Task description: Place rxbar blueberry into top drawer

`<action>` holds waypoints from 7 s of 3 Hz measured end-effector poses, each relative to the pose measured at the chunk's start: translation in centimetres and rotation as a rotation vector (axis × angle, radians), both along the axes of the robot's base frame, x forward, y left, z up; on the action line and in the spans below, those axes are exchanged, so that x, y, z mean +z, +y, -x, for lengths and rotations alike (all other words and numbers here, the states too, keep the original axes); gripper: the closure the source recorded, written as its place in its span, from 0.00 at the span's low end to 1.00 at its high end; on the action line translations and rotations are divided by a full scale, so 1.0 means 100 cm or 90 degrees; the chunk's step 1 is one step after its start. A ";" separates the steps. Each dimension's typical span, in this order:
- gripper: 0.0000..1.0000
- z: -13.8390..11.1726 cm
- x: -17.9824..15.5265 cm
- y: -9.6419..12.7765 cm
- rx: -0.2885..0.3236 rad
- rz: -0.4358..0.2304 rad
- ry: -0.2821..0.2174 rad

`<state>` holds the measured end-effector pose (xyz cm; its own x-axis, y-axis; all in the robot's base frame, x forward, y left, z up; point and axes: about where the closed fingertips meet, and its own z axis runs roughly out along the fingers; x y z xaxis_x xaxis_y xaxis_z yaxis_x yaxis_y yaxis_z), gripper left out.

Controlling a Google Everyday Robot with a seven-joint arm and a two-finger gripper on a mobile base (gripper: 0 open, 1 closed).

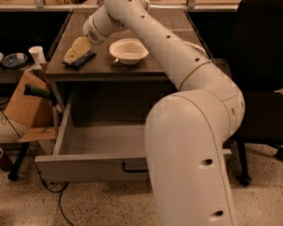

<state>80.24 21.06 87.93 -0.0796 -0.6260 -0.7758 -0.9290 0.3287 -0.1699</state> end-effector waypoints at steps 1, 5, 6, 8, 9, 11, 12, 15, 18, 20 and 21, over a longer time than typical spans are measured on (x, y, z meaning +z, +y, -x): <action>0.00 0.001 -0.010 0.011 0.030 0.018 0.027; 0.00 0.013 -0.032 0.029 0.030 -0.011 0.076; 0.00 0.010 -0.036 0.038 0.009 -0.031 0.080; 0.00 0.010 -0.048 0.040 -0.022 -0.035 0.095; 0.00 0.011 -0.053 0.033 -0.041 -0.031 0.102; 0.38 0.012 -0.055 0.024 -0.063 -0.030 0.104; 0.49 0.012 -0.054 0.023 -0.065 -0.031 0.103; 1.00 0.024 -0.041 0.014 -0.040 -0.043 0.088; 1.00 0.090 -0.019 -0.026 0.070 -0.125 0.059; 1.00 0.133 -0.018 -0.053 0.209 -0.161 0.067; 1.00 0.157 -0.049 -0.066 0.297 -0.168 0.088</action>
Offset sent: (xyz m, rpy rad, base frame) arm -0.0085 0.0105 -0.0210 -0.0705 0.1240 0.1027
